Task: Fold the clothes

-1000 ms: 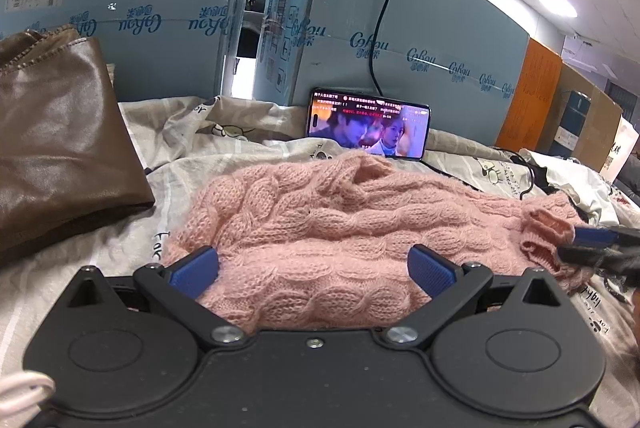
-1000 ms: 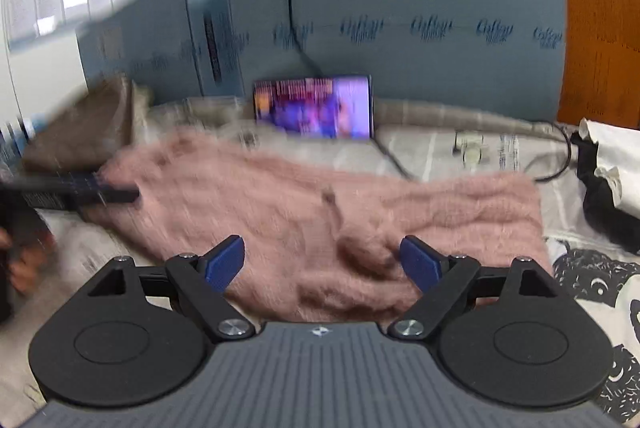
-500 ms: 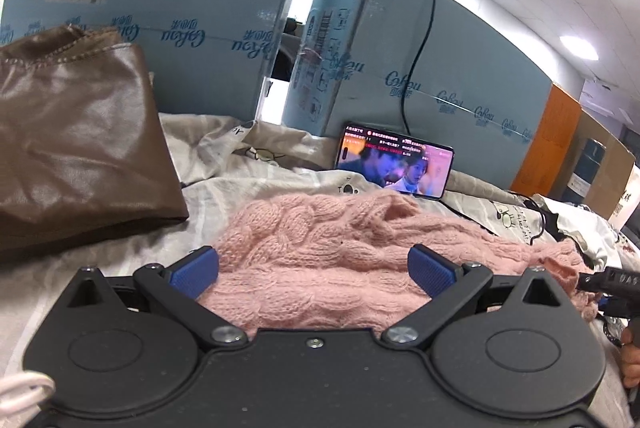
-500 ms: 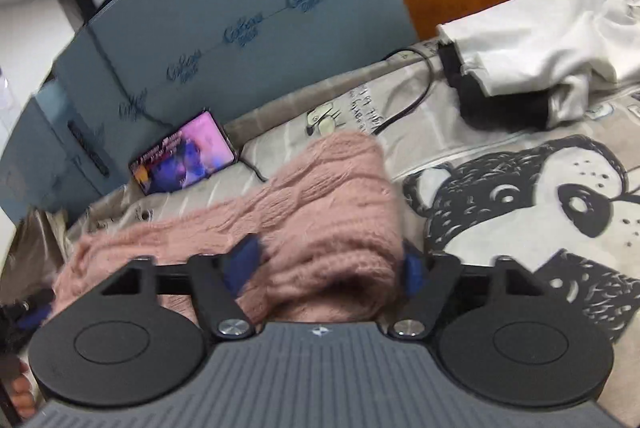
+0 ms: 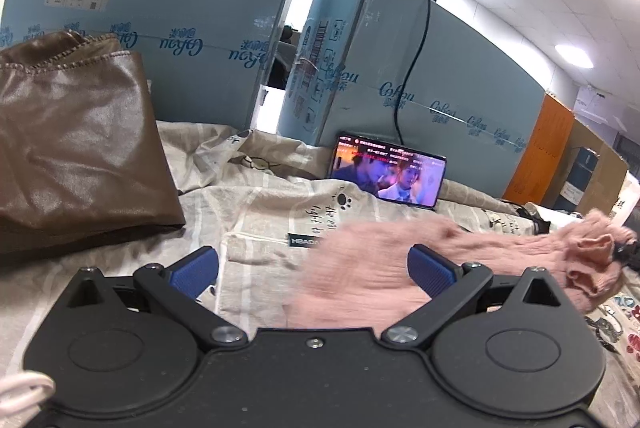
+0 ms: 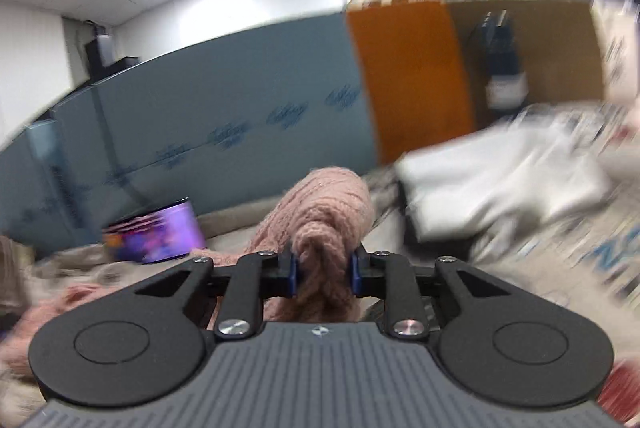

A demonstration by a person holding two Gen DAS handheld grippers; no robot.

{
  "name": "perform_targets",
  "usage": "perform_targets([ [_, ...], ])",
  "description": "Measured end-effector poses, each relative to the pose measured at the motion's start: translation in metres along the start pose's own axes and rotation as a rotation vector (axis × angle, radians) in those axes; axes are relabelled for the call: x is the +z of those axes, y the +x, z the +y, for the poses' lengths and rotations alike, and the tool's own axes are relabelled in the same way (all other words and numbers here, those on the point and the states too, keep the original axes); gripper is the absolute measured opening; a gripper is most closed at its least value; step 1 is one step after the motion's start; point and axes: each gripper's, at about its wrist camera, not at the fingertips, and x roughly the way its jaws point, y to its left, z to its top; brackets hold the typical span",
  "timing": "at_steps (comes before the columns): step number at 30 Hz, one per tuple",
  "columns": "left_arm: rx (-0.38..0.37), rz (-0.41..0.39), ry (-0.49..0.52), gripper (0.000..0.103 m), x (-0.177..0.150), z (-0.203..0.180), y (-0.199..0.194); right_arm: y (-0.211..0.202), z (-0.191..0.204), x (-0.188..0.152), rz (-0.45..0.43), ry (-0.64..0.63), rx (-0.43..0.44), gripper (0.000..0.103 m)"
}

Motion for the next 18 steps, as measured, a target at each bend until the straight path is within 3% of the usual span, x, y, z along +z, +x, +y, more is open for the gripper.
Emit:
perform_targets([
  [2,0.018,0.029,0.025,0.103,-0.001,-0.004,0.004,0.0,0.01,0.001,-0.01,-0.091,-0.019,0.021],
  [6,0.033,0.093,0.085,0.103,-0.007,-0.011,0.012,-0.006,0.054,-0.003,-0.058,-0.303,0.054,0.021],
  [9,0.006,0.07,0.064,0.103,-0.005,-0.008,0.007,-0.018,0.091,-0.007,-0.115,-0.431,0.188,0.022],
  [13,-0.013,0.028,0.014,0.103,-0.003,-0.002,0.0,-0.025,0.134,-0.012,-0.129,-0.5,0.378,0.022],
  [18,-0.035,-0.026,-0.052,0.103,0.004,0.004,-0.008,-0.034,0.189,-0.044,-0.141,-0.707,0.52,0.023],
])
